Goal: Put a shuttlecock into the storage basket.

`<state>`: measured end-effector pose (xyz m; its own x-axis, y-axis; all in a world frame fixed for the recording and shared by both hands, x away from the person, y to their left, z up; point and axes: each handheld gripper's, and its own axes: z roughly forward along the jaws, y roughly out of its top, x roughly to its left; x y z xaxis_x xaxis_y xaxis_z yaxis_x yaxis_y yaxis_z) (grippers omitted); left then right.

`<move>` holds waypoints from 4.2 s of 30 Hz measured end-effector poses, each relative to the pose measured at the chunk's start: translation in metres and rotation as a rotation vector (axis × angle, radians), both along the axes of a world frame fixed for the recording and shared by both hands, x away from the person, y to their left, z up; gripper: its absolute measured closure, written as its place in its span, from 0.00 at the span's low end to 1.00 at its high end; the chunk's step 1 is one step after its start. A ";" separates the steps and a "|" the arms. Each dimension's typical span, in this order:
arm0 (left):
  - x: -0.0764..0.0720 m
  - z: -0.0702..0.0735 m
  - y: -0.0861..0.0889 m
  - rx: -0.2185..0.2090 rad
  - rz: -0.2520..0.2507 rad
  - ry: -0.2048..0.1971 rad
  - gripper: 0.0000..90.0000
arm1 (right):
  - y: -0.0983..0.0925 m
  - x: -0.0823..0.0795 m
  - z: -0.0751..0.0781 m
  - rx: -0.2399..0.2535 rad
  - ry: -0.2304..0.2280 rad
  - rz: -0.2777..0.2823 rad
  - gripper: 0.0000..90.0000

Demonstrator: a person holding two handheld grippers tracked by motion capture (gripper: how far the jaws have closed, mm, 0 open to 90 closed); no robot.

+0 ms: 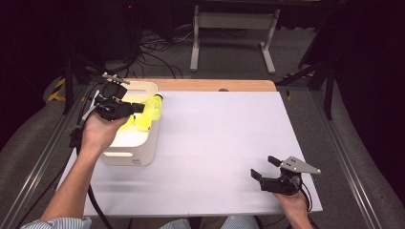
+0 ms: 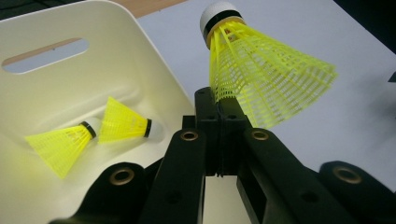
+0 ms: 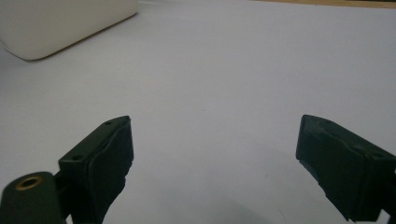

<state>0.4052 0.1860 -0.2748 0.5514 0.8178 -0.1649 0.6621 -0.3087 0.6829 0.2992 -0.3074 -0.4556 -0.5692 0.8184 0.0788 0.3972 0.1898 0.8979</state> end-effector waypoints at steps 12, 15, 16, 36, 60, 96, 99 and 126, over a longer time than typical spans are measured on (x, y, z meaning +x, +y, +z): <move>0.006 -0.006 0.014 0.016 0.056 0.006 1.00 | 0.000 0.000 0.000 0.002 0.000 0.000 0.13; 0.008 -0.008 0.016 0.025 0.067 0.008 1.00 | 0.000 0.001 0.000 0.004 0.003 0.000 0.13; 0.008 -0.008 0.016 0.025 0.067 0.008 1.00 | 0.000 0.001 0.000 0.005 0.005 -0.001 0.13; 0.039 -0.038 0.023 0.049 0.143 0.084 1.00 | 0.004 0.002 -0.001 0.003 0.010 0.005 0.13; 0.061 -0.069 0.017 0.075 0.189 0.147 1.00 | 0.005 0.002 0.000 -0.005 0.001 0.010 0.13; 0.064 -0.067 0.006 0.102 0.193 0.131 0.57 | 0.007 0.001 0.000 -0.005 -0.002 0.021 0.13; 0.062 -0.064 0.004 0.097 0.188 0.119 0.53 | 0.006 0.001 0.000 -0.005 -0.002 0.020 0.13; 0.030 -0.039 0.011 0.103 0.178 -0.026 0.39 | 0.005 0.001 0.000 -0.002 -0.006 0.015 0.13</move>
